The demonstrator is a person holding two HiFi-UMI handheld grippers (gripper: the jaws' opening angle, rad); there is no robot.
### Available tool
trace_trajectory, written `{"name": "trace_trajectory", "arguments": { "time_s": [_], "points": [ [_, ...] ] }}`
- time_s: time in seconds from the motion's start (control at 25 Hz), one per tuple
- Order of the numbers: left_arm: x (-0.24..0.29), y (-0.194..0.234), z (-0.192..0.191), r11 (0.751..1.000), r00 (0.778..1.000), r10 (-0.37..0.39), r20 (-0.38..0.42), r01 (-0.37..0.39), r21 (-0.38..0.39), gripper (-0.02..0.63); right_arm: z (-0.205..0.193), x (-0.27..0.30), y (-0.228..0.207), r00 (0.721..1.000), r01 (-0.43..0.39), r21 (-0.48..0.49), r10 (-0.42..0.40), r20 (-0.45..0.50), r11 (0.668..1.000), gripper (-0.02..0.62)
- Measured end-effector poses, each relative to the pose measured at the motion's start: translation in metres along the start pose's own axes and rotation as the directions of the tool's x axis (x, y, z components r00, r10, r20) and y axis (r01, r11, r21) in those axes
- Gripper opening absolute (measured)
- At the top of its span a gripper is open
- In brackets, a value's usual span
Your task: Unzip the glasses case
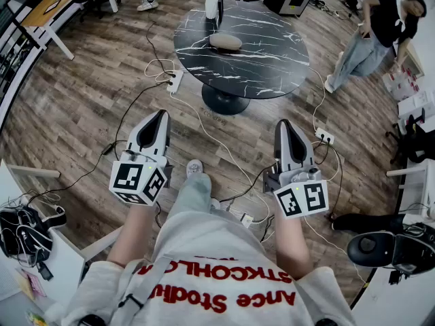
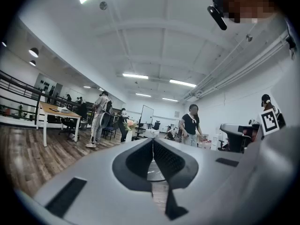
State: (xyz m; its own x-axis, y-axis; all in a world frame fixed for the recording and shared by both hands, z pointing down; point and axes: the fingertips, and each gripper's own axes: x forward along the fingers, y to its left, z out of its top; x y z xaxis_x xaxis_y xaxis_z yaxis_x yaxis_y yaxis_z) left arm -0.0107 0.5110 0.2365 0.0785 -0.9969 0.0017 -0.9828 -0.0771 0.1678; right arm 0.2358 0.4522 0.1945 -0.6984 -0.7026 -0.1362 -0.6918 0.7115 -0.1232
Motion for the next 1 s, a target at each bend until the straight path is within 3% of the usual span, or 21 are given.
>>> {"name": "trace_trajectory", "arguments": {
  "time_s": [0.52, 0.84, 1.0],
  "points": [
    [0.023, 0.012, 0.000, 1.000, 1.000, -0.006, -0.012, 0.006, 0.008, 0.011, -0.001, 0.014, -0.011, 0.999, -0.003, 0.066, 0.000, 0.042, 0.998, 0.017],
    [0.100, 0.054, 0.014, 0.999, 0.999, -0.033, -0.007, 0.034, 0.033, 0.011, -0.001, 0.086, -0.045, 0.997, 0.029, 0.055, -0.033, 0.065, 0.998, 0.017],
    [0.153, 0.072, 0.016, 0.992, 0.992, -0.121, -0.024, 0.122, 0.024, 0.011, -0.010, 0.133, -0.068, 0.997, 0.067, 0.057, -0.070, 0.045, 0.996, 0.017]
  ]
}}
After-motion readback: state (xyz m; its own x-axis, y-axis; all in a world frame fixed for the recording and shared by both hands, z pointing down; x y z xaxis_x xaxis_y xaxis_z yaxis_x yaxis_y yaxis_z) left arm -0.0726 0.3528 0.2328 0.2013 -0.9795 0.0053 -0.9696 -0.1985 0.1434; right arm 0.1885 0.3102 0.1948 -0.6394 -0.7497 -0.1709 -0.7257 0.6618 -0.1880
